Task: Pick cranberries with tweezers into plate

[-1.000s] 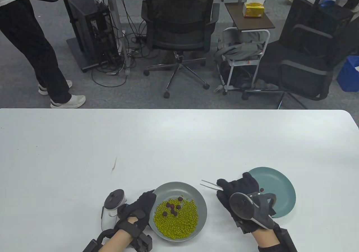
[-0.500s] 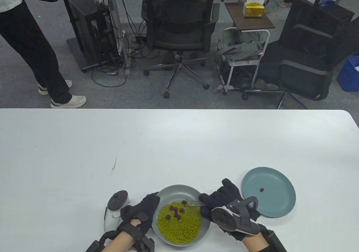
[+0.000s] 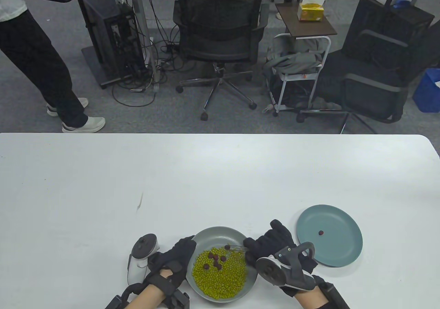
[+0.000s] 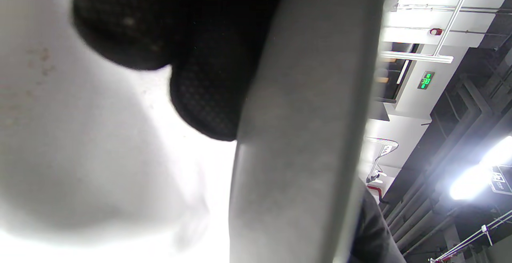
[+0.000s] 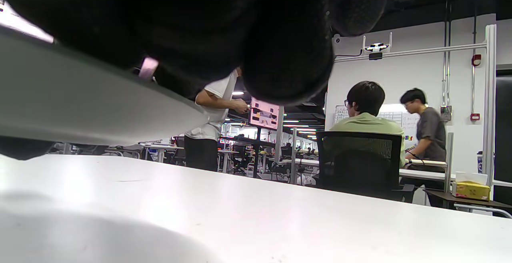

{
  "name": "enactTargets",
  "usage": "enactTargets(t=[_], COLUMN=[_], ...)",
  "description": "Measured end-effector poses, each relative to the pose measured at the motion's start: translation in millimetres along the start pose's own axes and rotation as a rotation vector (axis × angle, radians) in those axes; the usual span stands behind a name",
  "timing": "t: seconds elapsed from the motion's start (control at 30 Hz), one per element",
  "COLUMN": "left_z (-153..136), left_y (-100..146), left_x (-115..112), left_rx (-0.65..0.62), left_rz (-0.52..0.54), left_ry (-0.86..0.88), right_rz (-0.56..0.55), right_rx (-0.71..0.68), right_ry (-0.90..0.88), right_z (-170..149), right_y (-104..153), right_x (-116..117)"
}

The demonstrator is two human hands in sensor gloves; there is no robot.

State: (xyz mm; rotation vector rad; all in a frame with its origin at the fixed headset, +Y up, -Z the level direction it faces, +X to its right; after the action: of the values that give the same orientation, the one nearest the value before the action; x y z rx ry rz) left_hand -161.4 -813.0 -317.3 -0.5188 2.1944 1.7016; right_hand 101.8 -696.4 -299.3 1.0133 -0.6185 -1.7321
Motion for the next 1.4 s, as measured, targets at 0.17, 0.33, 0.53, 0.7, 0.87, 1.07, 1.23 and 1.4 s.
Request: enactTargets(t=[0.17, 0.33, 0.53, 0.7, 0.87, 1.07, 1.23, 1.4], left_z=[2.4, 9.0, 5.9, 6.3, 5.8, 5.5, 4.4, 3.6], left_y=[0.7, 2.8, 2.7, 2.9, 2.9, 3.0, 2.6, 2.4], left_x=[6.5, 24.4, 34.7, 34.2, 33.8, 33.5, 32.4, 30.2], left_rx=[-0.007, -0.041, -0.036, -0.038, -0.036, -0.036, -0.028, -0.019], left_rz=[0.025, 0.074, 0.105, 0.103, 0.100, 0.100, 0.096, 0.087], left_ry=[-0.004, 0.005, 0.023, 0.024, 0.023, 0.022, 0.022, 0.036], right_rz=[-0.059, -0.165, -0.065, 0.099, 0.306, 0.400, 0.392, 0.150], right_rx=[0.028, 0.212, 0.542, 0.779, 0.909, 0.967, 0.997, 0.936], right_ry=[0.004, -0.026, -0.010, -0.030, -0.069, -0.087, -0.054, -0.101], right_z=[-10.5, -64.0, -153.0, -216.4, -245.4, -256.4, -256.2, -238.2], right_y=[0.8, 13.2, 34.1, 59.9, 79.7, 89.0, 88.3, 73.0], right_x=[-19.7, -59.2, -60.7, -31.6, 2.8, 22.3, 17.2, -8.9])
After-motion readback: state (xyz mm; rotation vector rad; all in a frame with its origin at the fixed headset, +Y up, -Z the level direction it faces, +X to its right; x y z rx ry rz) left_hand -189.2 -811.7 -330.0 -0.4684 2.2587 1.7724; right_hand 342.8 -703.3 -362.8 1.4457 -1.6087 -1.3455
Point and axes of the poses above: the tracker on the back of each hand, its own z axis roughly to the thumb side, its own y axis roughly from the fingertips to the wrist, x = y × z, the point moved 3 cm from there along -y, roughly from the wrist to the fingertips, and after that the axes turned 3 degrees about -x, right-handed, at the moved point
